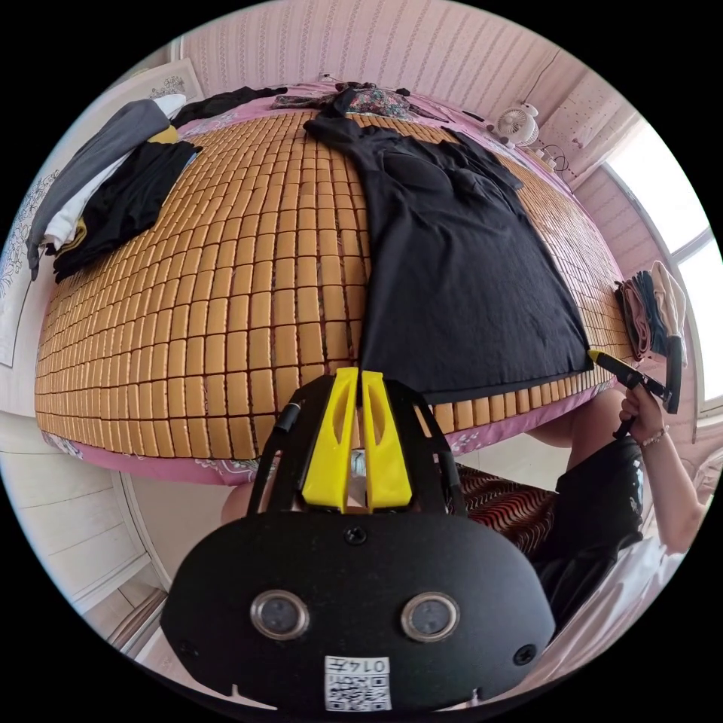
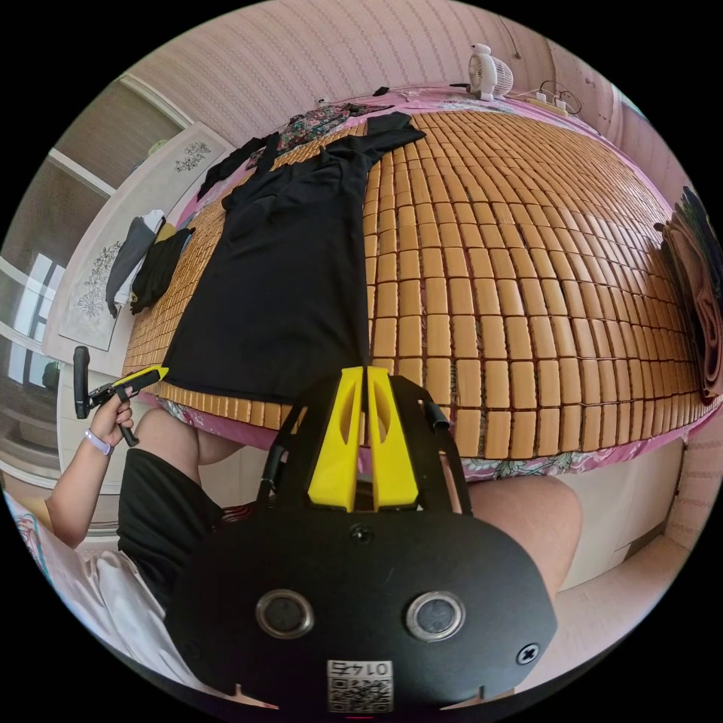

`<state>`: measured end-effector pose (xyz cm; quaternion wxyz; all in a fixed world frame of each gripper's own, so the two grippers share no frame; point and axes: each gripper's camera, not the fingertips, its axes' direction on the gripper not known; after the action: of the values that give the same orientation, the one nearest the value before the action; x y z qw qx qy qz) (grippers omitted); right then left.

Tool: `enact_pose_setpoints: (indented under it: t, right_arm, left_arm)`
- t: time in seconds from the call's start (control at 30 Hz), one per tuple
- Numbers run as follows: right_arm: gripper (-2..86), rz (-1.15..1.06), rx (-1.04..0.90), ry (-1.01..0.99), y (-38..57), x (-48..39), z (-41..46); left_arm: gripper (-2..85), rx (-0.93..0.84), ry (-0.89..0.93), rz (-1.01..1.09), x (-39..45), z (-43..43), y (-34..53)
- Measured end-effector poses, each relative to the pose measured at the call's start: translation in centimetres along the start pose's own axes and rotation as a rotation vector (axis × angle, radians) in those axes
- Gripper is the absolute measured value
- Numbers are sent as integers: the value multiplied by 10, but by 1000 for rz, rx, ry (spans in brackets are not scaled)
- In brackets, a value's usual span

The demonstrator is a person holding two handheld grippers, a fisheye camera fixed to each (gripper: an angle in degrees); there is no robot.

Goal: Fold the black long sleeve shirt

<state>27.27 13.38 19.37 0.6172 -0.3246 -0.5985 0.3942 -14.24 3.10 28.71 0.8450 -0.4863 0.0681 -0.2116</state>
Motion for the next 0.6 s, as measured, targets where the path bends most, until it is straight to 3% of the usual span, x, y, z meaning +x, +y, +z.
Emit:
enact_pose_setpoints:
  t: [0.43, 0.6]
  right_arm:
    - [45, -138, -95, -115, 17, -18, -30]
    - [63, -124, -76, -106, 19, -4, -37]
  left_arm:
    - [5, -51, 55, 22, -42, -12, 98]
    - [37, 32, 123, -2, -58, -15, 133]
